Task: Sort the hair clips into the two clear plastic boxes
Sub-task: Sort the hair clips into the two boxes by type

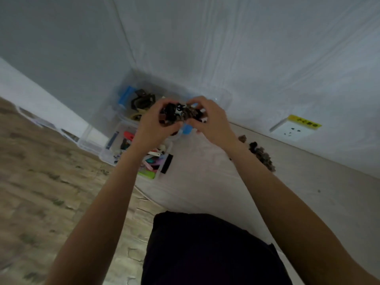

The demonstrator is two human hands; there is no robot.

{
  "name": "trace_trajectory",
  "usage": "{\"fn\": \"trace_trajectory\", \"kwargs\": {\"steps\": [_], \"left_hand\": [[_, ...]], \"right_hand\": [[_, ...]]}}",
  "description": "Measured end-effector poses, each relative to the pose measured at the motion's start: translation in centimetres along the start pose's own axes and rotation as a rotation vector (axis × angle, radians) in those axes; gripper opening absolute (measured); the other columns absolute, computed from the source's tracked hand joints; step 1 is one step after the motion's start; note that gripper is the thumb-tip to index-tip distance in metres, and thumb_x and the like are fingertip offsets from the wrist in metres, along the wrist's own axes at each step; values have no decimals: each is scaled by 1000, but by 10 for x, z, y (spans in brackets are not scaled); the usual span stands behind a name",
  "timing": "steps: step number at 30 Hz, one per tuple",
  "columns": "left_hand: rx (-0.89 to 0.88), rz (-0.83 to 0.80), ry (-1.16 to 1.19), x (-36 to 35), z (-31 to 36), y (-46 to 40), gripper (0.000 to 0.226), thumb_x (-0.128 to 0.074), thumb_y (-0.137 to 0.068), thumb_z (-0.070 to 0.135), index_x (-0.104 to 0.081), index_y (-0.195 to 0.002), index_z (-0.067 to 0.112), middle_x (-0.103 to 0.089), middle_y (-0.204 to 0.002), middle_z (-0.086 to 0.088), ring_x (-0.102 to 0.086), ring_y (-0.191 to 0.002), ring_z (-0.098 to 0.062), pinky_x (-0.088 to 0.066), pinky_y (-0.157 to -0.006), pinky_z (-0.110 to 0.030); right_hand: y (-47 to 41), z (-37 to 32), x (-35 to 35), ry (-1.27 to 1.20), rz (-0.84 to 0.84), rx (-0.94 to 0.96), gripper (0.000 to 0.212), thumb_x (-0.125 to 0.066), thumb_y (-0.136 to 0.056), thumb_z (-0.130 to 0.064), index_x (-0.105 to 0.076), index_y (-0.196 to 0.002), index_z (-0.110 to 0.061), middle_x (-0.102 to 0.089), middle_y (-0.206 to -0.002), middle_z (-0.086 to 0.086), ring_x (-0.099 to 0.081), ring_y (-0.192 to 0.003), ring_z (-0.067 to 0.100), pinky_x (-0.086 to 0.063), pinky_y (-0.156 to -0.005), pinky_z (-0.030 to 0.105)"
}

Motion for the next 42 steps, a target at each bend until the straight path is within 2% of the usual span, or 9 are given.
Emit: {"fn": "trace_trajectory", "kwargs": {"steps": [3, 8, 12, 19, 28, 31, 35, 39, 42], "left_hand": [[4, -28, -346, 21, -21, -14, 49, -70, -77, 14, -51, -123, 15, -58, -121, -5, -55, -111, -19, -41, -91, -25], [89, -213, -528, 17, -58, -18, 64, -63, -86, 29, -33, -141, 16, -50, -136, -13, -49, -122, -30, -41, -101, -41], [35, -90, -510, 33, -59, -18, 57, -53, -92, 33, -30, -142, 18, -58, -128, -10, -58, -111, -29, -51, -89, -43], [52, 130, -577, 63, -65, -22, 34, -51, -92, 26, -55, -124, 16, -63, -115, -8, -59, -104, -27, -51, -85, -42], [-183, 397, -309, 49, 8, 2, 31, -42, -93, 34, -64, -101, 12, -69, -81, -4, -64, -71, -18, -50, -59, -30], [-312, 255, -233, -8, 37, 12, 26, -46, -91, 30, -65, -98, 13, -66, -74, -1, -57, -65, -9, -45, -61, -23], [-276, -212, -281, -115, 30, 16, 26, -53, -90, 21, -58, -115, 18, -65, -99, 0, -50, -86, -1, -49, -79, -27], [-100, -558, -481, -196, -12, 20, 69, -59, -85, 25, -24, -144, 16, -29, -147, -11, -27, -133, -30, -35, -106, -44], [25, -631, -632, -218, -39, 15, 98, -69, -76, 36, -4, -147, 23, -10, -154, -7, -15, -138, -32, -33, -104, -44]], "right_hand": [[-39, -16, -27, 137, -77, 40, 39, -67, -79, -11, -59, -118, -15, -52, -97, 7, -53, -97, 27, -34, -73, 23], [-83, -20, -56, 366, -170, 80, 32, -56, -88, -10, -60, -119, -17, -51, -114, 14, -53, -101, 26, -34, -76, 25], [-111, -31, -71, 465, -197, 138, 27, -49, -92, -11, -59, -117, -13, -55, -112, 14, -53, -100, 25, -34, -75, 26], [-125, -30, -97, 483, -273, 187, 29, -44, -93, -6, -59, -118, -8, -59, -118, 14, -53, -108, 26, -31, -77, 21], [-9, -17, 6, 288, 145, 153, 23, -49, -91, -6, -66, -106, -10, -68, -104, 7, -63, -92, 18, -47, -82, 26], [54, 33, 45, 308, 272, -62, 22, -50, -90, -8, -66, -104, -12, -69, -101, 6, -63, -89, 21, -46, -81, 29], [119, 115, 70, 402, 275, -360, 30, -56, -85, -3, -62, -113, -9, -63, -113, 15, -53, -104, 35, -38, -86, 31], [158, 184, 76, 465, 186, -620, 62, -66, -82, -25, -40, -136, -8, -39, -141, 16, -37, -126, 39, -32, -103, 43], [171, 211, 66, 378, 109, -799, 86, -72, -78, -32, -21, -145, -15, -27, -148, 11, -28, -130, 39, -33, -102, 46]]}}
Point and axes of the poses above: each hand's wrist, its own y-axis away from the middle knuckle, its own x-axis out of the back of the hand, z = x × y, the point moved 10 cm from there along -y, towards the middle knuckle
